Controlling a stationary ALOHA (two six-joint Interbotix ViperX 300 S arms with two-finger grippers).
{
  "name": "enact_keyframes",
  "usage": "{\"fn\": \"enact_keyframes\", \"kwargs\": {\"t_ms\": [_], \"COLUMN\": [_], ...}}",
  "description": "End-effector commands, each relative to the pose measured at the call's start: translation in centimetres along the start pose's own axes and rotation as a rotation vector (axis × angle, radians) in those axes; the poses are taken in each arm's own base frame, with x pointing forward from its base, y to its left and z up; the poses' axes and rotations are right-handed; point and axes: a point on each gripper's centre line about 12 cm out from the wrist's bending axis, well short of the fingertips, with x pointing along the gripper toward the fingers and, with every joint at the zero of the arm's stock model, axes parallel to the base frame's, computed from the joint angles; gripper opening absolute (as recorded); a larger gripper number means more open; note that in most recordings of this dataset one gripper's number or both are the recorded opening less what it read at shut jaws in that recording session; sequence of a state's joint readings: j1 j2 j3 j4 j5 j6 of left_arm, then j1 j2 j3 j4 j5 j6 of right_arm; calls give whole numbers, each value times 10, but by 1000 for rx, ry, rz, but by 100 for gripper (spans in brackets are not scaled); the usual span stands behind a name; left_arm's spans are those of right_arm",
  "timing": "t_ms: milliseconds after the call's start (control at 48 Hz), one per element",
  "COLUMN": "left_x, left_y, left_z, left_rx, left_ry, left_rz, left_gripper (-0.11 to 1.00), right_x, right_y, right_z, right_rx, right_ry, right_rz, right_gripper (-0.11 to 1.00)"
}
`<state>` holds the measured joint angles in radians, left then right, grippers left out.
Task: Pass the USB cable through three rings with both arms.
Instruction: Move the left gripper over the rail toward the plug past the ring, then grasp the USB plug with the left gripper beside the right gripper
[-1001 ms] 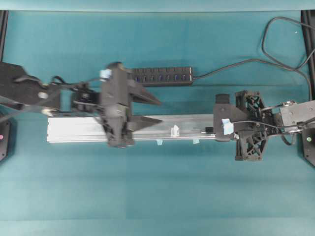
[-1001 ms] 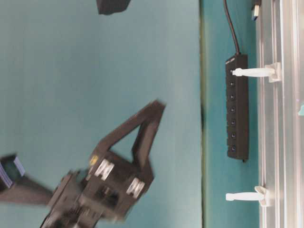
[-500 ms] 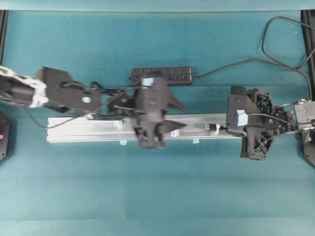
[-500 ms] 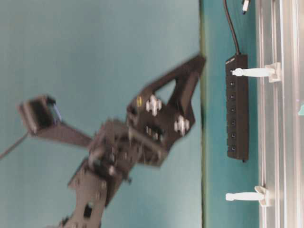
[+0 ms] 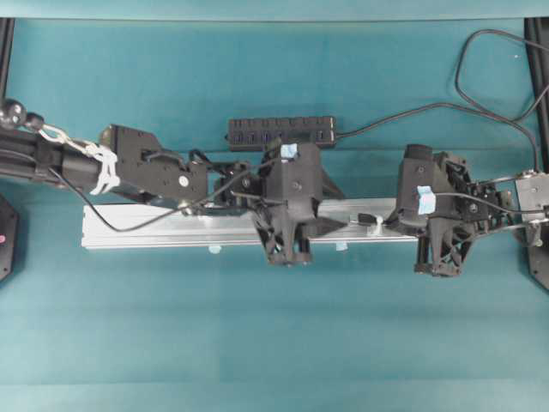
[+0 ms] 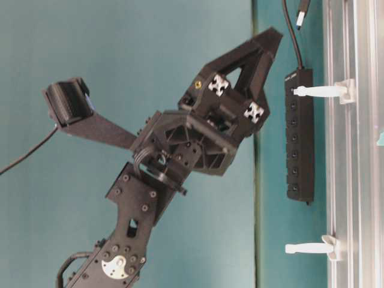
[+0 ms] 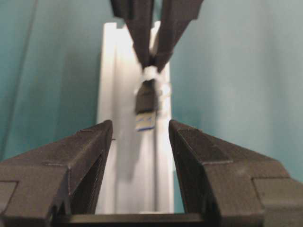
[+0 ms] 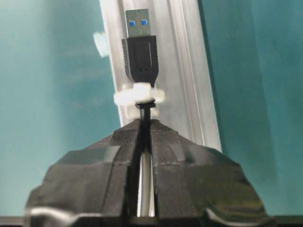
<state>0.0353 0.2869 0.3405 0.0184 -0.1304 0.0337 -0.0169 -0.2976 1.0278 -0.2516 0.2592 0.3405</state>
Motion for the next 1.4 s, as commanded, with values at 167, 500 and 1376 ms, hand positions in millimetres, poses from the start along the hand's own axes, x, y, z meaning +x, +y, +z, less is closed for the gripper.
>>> {"fn": "enact_keyframes", "kwargs": {"t_ms": [167, 500, 1376], "left_x": [12, 22, 31], "left_y": [-8, -1, 4], "left_z": [4, 5, 4], "left_rx": [-30, -45, -83], "left_ry": [-17, -22, 20], "left_rz": [-13, -1, 7], "left_gripper": [56, 57, 90], "right_x": [-1, 0, 0], "right_y": [0, 1, 3], "right_z": [5, 9, 6], "right_rx": [12, 11, -4], "right_ry": [-21, -51, -48], "right_rz": [3, 14, 17], "right_gripper": [-9, -9, -9]}}
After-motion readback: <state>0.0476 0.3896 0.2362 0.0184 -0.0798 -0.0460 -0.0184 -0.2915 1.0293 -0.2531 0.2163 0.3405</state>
